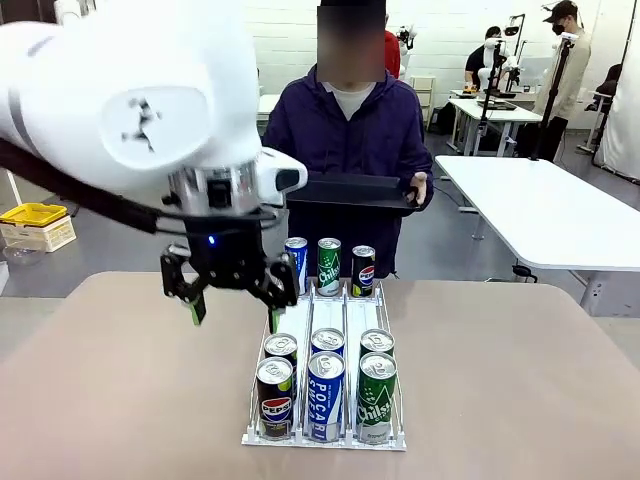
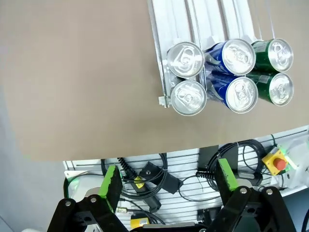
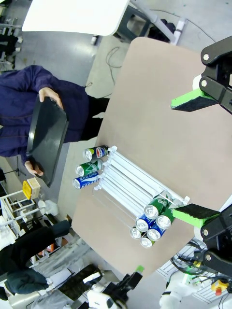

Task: Retrieve and hand over the desired beverage to the person.
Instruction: Pick up a can of the same type that the person held from the Automatic Can Dispenser.

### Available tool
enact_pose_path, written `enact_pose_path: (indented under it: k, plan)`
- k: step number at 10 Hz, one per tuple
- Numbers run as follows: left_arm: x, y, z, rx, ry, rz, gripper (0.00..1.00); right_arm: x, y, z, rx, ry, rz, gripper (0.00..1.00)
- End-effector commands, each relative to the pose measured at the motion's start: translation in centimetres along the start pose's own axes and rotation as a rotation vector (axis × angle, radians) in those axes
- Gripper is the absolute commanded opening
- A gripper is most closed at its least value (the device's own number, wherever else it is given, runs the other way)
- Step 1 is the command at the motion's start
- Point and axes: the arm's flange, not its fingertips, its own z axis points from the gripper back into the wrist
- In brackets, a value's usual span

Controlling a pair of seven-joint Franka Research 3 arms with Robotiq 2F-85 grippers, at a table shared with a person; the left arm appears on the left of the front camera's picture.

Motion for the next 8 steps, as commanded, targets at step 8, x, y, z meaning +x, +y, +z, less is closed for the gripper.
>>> enact_pose_path:
  k: [8]
  plan:
    - [1.6, -2.5, -9.3, 0.0, -0.025, 0.128, 1.0, 0.1, 0.0, -0.1, 0.007, -0.004, 0.002, 1.0]
